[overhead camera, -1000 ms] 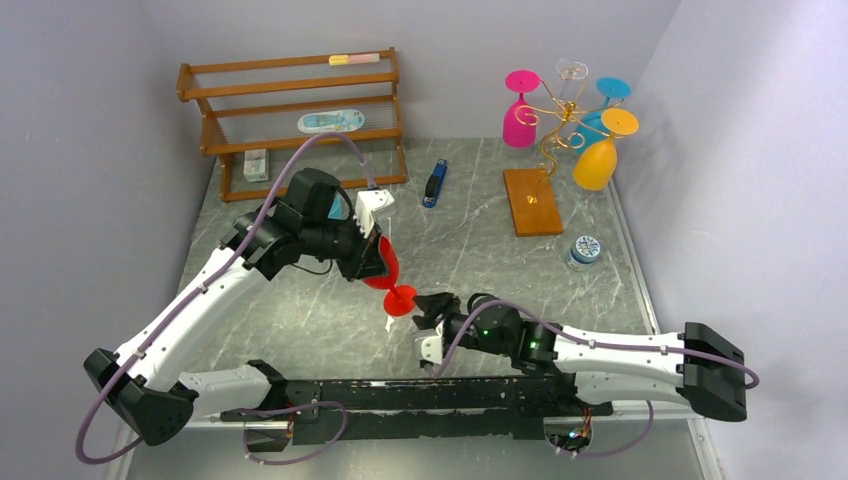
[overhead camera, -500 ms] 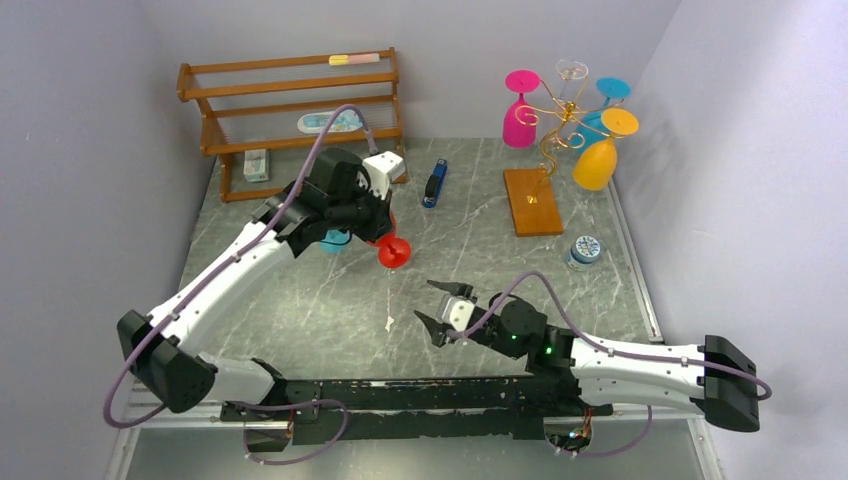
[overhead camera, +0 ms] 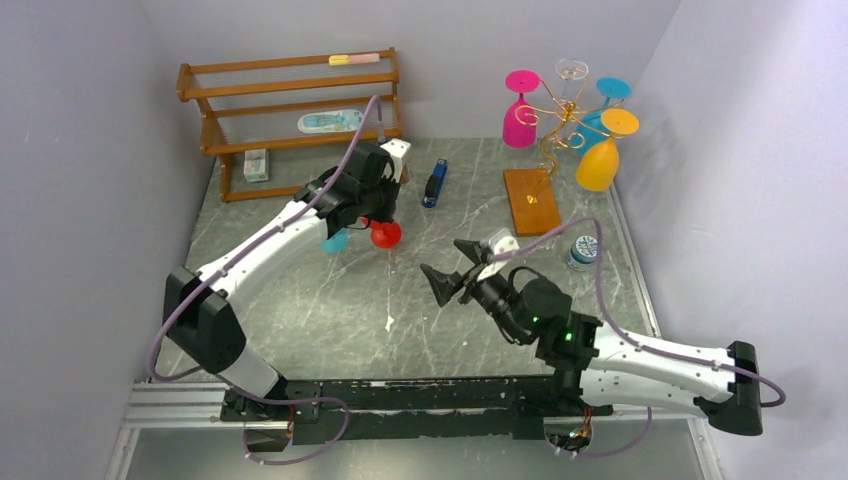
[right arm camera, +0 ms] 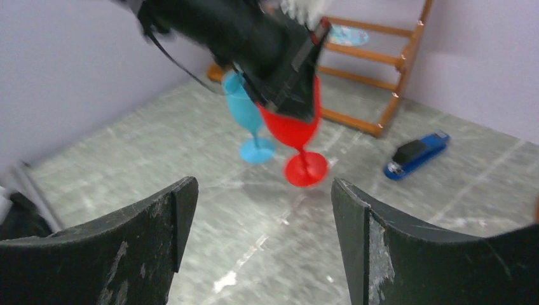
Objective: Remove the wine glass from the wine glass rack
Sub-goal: Place the wine glass at the center of the board.
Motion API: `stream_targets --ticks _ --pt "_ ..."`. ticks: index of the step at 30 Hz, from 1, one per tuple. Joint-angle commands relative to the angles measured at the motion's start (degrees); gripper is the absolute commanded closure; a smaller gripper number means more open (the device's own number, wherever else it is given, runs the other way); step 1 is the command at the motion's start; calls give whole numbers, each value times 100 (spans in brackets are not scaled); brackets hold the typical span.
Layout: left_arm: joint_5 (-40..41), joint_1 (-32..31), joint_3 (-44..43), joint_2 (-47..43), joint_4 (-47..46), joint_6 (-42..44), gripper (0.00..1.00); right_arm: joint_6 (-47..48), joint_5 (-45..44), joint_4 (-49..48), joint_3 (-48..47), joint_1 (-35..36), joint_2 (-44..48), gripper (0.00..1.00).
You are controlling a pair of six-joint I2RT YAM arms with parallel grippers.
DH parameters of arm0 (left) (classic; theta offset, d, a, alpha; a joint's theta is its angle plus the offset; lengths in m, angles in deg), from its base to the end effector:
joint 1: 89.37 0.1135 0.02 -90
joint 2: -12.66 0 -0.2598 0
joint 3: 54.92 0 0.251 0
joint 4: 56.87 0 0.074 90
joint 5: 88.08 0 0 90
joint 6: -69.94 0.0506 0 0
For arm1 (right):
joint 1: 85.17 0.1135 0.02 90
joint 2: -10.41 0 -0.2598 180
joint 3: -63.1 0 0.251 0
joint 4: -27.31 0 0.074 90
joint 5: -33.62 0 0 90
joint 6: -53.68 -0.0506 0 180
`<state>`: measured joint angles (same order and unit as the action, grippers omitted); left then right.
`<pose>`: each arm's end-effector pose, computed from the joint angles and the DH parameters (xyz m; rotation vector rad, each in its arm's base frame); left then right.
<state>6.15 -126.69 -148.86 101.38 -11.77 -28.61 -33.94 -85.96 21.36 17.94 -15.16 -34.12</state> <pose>0.2883 -0.2151 0.3163 0.5299 2.2251 -0.3389 0.0929 0.1822 0.3120 -0.5048 1.4103 0.5817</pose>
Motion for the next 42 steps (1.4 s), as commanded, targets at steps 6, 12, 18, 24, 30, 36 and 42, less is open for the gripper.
stream_targets --ticks 6,12,18,24,30,36,42 --pt "759 15 -553 651 -541 -453 95 -1241 205 3162 -2753 -14 -327 15" --pt "910 351 -875 1024 -651 -563 95 -1409 105 3111 -2390 -12 261 14" --pt "828 709 -1032 1357 -633 -584 95 -1564 -230 3265 -2132 -8 569 13" --pt "524 765 -1105 1587 -551 -511 95 -1806 -666 3639 -2158 -13 369 12" --pt "732 770 -1054 1699 -482 -446 95 -1864 -747 3687 -2186 -14 106 11" --pt "619 775 -1335 1949 -197 -200 92 -1774 -1205 3717 -2249 -6 -73 11" --pt "630 805 -1839 2231 424 4 90 -1992 -1951 4399 -2504 -158 -407 8"
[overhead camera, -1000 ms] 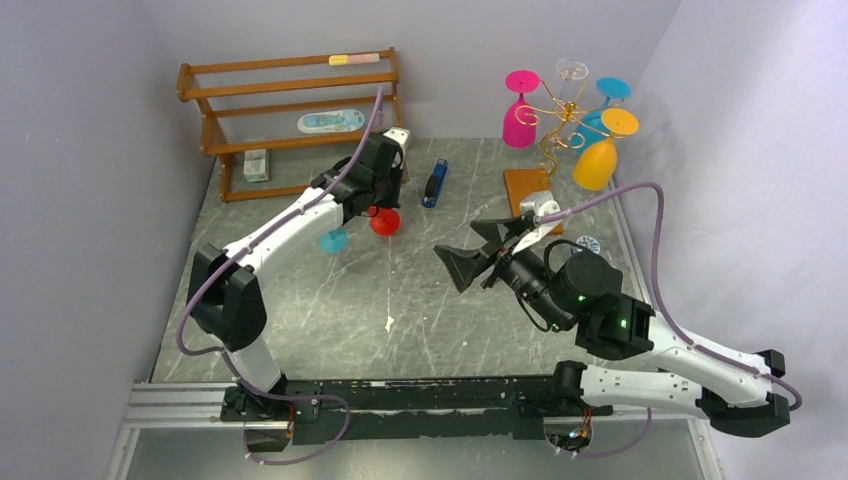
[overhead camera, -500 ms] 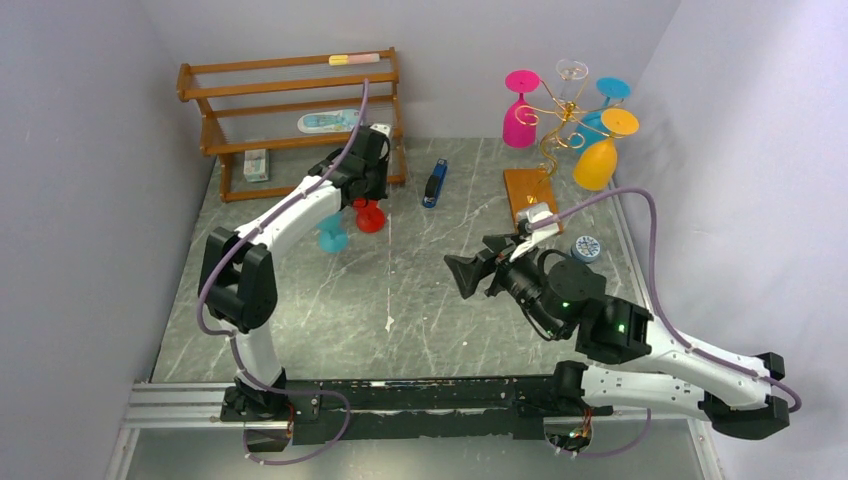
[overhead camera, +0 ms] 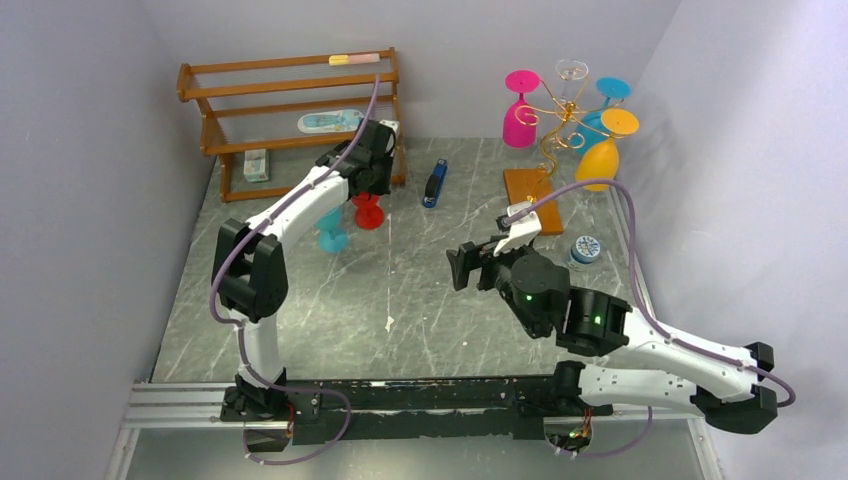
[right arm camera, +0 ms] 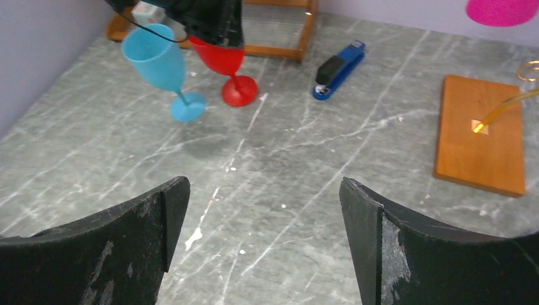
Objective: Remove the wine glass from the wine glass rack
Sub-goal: Place the wine glass at the center of the board, then pick up the wine glass from the wine rack.
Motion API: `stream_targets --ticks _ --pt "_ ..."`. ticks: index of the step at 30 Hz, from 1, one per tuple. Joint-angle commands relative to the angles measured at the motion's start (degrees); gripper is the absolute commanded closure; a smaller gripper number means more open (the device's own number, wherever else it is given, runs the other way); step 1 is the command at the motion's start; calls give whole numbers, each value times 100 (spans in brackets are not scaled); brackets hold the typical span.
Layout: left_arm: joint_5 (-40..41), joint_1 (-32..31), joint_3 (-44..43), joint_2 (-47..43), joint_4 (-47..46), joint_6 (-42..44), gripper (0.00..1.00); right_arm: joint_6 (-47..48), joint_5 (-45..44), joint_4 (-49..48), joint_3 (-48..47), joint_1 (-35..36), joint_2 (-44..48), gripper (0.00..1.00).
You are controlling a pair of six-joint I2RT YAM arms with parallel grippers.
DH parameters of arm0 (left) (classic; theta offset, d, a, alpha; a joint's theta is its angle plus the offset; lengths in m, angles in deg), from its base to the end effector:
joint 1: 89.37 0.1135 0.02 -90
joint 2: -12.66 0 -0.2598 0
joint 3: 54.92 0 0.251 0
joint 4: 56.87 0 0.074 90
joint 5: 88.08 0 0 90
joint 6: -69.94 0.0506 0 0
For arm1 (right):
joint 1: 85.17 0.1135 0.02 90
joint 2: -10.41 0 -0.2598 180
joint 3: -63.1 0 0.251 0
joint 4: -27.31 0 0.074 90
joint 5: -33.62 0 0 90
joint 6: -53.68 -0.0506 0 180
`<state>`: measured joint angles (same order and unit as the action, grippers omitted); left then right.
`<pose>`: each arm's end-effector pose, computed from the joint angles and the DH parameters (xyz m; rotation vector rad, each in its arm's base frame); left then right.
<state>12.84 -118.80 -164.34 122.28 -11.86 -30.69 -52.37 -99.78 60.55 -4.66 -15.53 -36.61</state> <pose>0.3926 -0.2105 0.2696 0.2916 2.3267 -0.1203 0.0972 0.1621 0.3685 -0.2758 1.7254 0.4228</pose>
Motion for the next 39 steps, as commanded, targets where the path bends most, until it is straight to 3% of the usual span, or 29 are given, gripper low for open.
stream_targets --ticks 1,4,8,12,15,20,23,26,32,35,39 --pt "-67 23 -287 139 465 198 90 -145 -528 490 -244 -184 -180 7" --pt "-275 66 -140 0 374 140 86 -186 -225 506 -222 -556 -238 7" --pt "-343 86 76 -150 163 94 80 -297 894 558 -197 -1388 -375 6" --pt "-370 96 -53 -148 251 139 66 -456 1752 695 -233 -2095 -556 6" --pt "-516 148 -275 -141 481 239 65 -405 2031 991 -520 -2330 -672 6" --pt "-731 225 -475 -390 551 307 38 2 2409 934 -677 -2531 -432 3" --pt "-807 227 -520 -465 583 330 32 87 3052 987 -711 -2587 -639 3" --pt "-845 227 -597 -498 706 325 30 -190 2876 1189 -767 -2596 -858 4" --pt "-856 233 -348 -940 606 471 17 -1068 2452 482 30 -2667 -459 3" --pt "-857 227 -290 -1176 628 558 15 -1303 2543 8 517 -2662 -275 4" --pt "-1074 227 2 -1759 356 454 6 -1658 2147 81 653 -2663 -284 4"
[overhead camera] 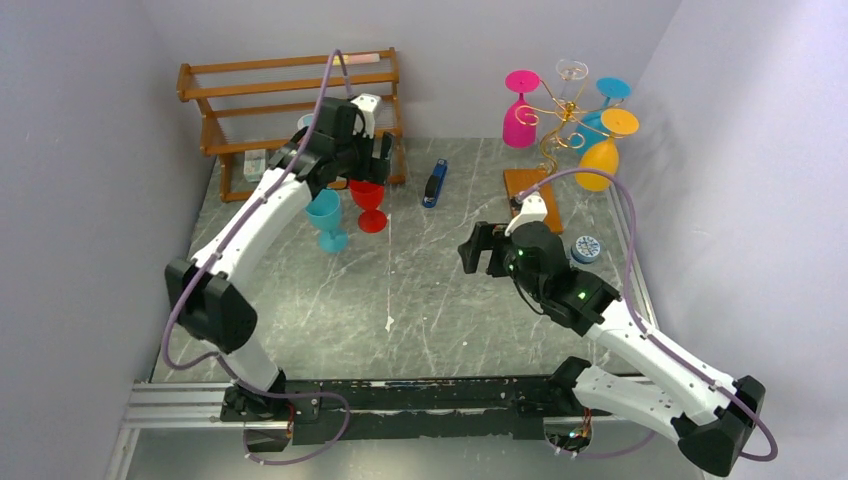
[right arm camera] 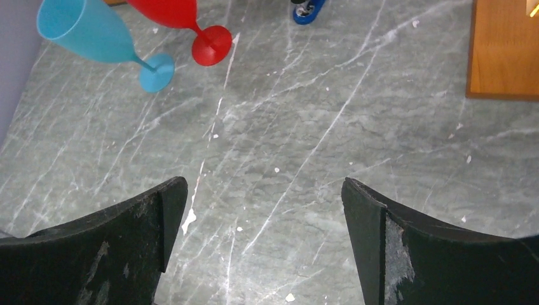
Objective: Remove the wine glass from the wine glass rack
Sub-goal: Pick up the wine glass from the wine rack.
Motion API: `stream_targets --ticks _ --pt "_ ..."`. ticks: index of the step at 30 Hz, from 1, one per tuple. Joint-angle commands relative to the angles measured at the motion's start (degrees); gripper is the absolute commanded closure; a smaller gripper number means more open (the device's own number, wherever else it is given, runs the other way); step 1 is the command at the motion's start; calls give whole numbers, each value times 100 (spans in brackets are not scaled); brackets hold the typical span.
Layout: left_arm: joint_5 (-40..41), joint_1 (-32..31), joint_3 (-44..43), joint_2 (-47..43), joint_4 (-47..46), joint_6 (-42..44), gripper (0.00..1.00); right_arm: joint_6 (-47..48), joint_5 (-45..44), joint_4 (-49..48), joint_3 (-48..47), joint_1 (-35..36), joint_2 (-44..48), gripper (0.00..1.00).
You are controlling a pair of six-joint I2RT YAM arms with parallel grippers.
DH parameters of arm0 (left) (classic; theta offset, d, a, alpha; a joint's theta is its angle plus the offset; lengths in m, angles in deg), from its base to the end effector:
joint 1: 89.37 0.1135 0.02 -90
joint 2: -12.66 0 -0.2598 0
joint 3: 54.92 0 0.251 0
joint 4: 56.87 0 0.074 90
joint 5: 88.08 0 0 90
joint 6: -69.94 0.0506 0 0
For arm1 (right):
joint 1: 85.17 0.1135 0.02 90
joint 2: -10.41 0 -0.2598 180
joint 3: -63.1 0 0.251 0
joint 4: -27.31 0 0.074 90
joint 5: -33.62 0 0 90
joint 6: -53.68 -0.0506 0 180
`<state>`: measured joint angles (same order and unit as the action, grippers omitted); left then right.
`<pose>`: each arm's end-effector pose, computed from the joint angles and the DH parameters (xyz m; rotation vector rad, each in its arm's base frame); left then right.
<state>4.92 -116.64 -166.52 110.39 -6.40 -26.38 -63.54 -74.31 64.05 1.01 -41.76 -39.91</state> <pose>0.3555 -0.1803 0.3569 0.3751 2.1897 -0.2671 0.1637 0.1334 0.3131 -0.0828 2.0148 0.4810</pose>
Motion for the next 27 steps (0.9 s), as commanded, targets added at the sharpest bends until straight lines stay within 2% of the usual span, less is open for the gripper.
stream_targets --ticks 1,6,11,17,21,25,27 --pt "-339 11 303 -716 -256 -20 6 -648 -495 -217 96 -39 37 4" --pt "-735 11 1282 -1539 -887 -369 4 -1677 -1226 382 154 -44 305 5" --pt "-685 11 2218 -2426 -976 -570 4 -1013 -441 -353 718 -44 994 5" --pt "-452 11 2976 -3478 -897 -765 4 -1231 -852 386 395 -69 702 5" --pt "-741 11 3118 -3874 -808 -861 3 -1016 610 650 361 -745 296 4" --pt "-835 11 3148 -4068 -676 -854 4 -991 1700 331 900 -1854 595 3" --pt "-828 11 3141 -4124 -644 -824 3 -1018 3064 -35 873 -2681 560 2"
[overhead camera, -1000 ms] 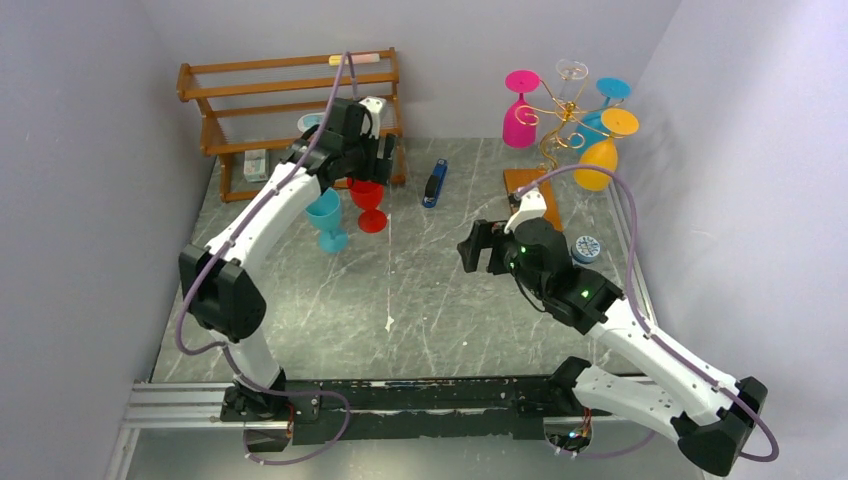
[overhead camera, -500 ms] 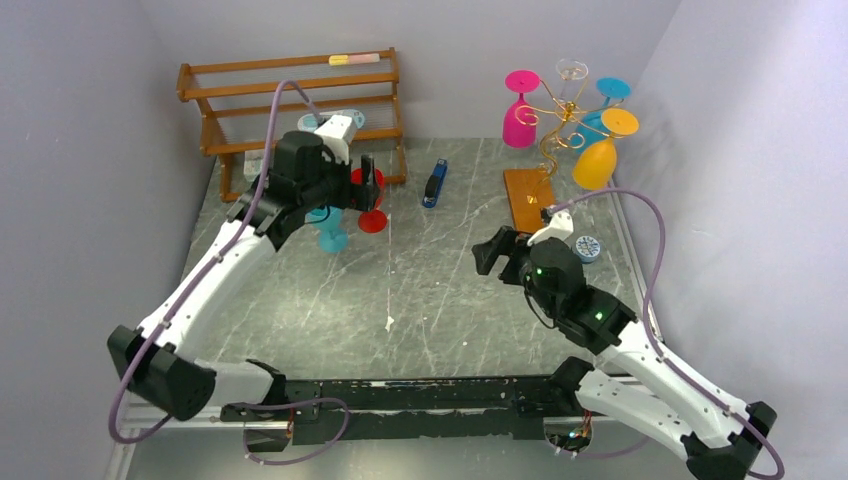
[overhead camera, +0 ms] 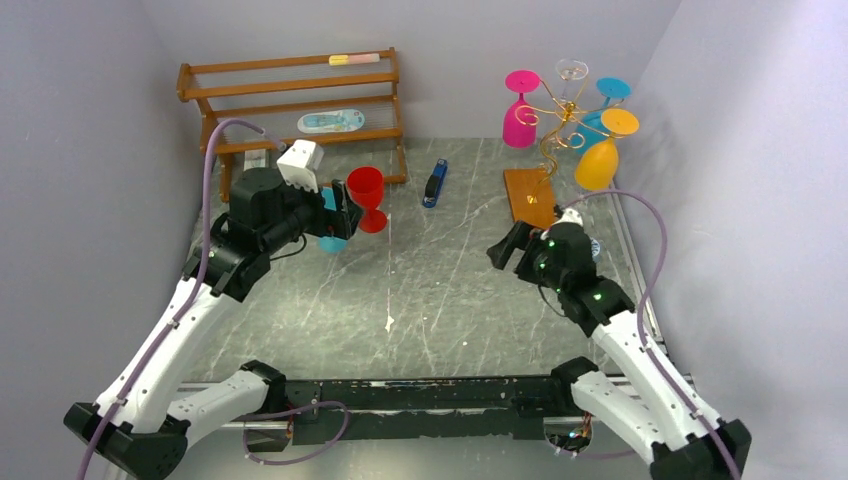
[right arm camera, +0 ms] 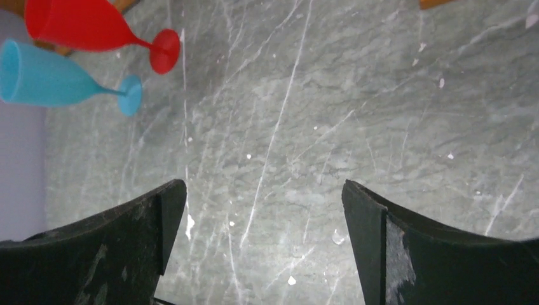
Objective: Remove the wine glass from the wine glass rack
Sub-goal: Pick up the wine glass from the wine rack.
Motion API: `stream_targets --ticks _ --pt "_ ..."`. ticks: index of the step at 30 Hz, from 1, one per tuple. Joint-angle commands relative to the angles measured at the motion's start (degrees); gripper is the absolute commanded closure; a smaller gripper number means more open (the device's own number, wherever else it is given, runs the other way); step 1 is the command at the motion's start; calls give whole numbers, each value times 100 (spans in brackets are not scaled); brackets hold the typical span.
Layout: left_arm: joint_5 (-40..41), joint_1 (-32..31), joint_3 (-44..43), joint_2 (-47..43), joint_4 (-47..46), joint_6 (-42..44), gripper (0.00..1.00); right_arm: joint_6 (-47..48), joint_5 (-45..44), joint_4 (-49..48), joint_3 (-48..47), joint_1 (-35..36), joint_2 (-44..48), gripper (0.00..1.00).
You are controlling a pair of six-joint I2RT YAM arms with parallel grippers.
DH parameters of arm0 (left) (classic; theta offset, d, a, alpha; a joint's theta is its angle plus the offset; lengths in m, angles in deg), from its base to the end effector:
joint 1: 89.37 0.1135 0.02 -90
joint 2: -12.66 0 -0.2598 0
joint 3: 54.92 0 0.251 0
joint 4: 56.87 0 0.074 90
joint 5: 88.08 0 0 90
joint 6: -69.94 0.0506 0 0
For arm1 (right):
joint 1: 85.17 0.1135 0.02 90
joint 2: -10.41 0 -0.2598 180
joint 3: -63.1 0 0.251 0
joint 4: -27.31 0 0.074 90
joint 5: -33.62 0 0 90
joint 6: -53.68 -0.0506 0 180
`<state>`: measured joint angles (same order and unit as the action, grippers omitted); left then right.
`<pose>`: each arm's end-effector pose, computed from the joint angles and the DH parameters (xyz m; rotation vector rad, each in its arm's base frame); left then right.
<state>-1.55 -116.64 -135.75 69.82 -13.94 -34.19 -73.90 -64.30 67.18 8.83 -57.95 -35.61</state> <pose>0.2000 -0.1065 0.3915 0.2639 1.9261 -0.5428 0.1754 0.0824 0.2714 0.2782 2.1437 0.5204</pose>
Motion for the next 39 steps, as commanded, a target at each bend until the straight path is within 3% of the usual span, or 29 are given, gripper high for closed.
stream_targets --ticks 1,3,6,12,15,20,26,32,39 --pt "-161 11 83 -92 94 -38 3 -100 3133 -667 49 -1564 58 2" --pt "-174 13 143 -121 30 -7 3 -460 4579 -1132 -3 -2400 -189 2" --pt "-263 11 226 -132 -53 -8 3 -649 5240 -998 -156 -3311 -567 4" --pt "-319 11 372 -174 -48 -77 3 -345 2848 628 -1014 -3814 -813 1" --pt "-339 15 314 -169 45 -40 3 -534 2039 611 -1291 -3968 -780 0" --pt "-299 11 141 -304 132 -37 3 -792 1399 644 -1905 -4445 -1044 0" --pt "-161 11 137 -585 205 -31 3 -731 89 661 -2817 -4469 -1012 1" --pt "-191 11 62 -596 244 31 3 -262 212 220 -3596 -4469 -1421 4" --pt "-220 11 -66 -511 415 45 3 -123 682 -295 -4058 -4475 -2116 19"
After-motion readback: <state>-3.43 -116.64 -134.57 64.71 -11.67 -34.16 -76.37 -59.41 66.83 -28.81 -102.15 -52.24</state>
